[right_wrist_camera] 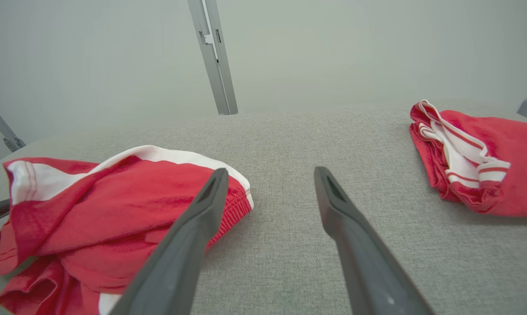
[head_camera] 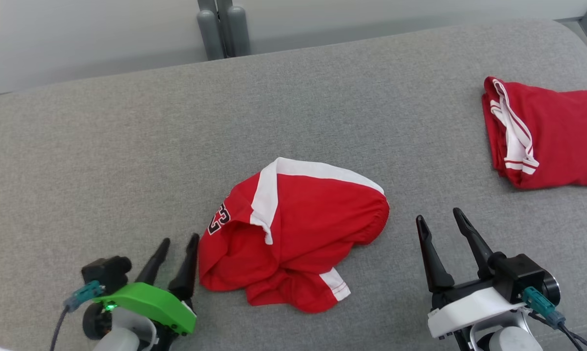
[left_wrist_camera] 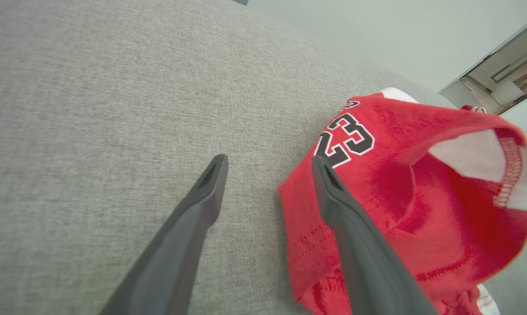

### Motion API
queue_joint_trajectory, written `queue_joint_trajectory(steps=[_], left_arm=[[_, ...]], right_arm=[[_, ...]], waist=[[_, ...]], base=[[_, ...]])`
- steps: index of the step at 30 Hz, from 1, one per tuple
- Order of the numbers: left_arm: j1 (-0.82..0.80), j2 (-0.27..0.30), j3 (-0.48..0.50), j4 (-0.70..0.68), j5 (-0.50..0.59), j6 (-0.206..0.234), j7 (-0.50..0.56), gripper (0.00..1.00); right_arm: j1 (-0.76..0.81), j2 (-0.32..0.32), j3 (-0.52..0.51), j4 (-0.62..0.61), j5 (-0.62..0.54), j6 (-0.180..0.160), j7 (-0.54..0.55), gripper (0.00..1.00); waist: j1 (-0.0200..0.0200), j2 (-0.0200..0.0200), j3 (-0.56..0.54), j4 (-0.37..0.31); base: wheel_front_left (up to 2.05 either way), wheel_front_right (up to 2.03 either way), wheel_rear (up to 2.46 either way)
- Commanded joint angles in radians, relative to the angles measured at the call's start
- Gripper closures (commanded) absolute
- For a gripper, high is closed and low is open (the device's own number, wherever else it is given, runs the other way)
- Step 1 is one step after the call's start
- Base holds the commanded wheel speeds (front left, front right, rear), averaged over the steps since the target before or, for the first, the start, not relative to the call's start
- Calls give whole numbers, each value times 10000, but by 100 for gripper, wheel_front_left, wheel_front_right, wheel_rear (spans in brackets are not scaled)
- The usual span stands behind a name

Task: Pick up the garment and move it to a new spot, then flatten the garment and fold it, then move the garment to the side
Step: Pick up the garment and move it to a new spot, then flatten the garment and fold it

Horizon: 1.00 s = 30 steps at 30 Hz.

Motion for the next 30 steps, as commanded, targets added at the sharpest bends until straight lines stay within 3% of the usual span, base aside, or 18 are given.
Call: queue_joint_trajectory(steps=[1, 5, 8, 11, 15, 30], left_arm=[[277, -75, 445, -43, 163, 207, -131, 0], [1380, -900, 3085, -1384, 1475, 543, -177, 0], [2385, -1745, 4646, -2471, 3142, 414, -180, 0], [3210, -2252, 5495, -3309, 4575, 138, -182, 0], [4169, -2465, 5788, -3780, 5707, -113, -171, 0], [4716, -2482, 5442, -4343, 6276, -419, -175, 0]], right_arm=[[25, -7, -36, -48, -76, -2, -27, 0], [296, -11, -195, -159, -221, -2, -27, 0], [492, -82, -237, -252, -365, -1, -27, 0], [751, -227, -385, -332, -415, -2, -27, 0], [1177, -333, -640, -417, -430, -2, -27, 0], [1427, -114, -670, -254, -407, -1, -27, 0]], waist=[[-1, 0, -208, 204], [-1, 0, -513, 514], [-1, 0, -741, 755], [-1, 0, -967, 987], [-1, 0, -1403, 1261], [-1, 0, -1659, 1241]], base=[[0, 0, 0], [0, 0, 0], [0, 0, 0], [0, 0, 0], [0, 0, 0], [0, 0, 0]])
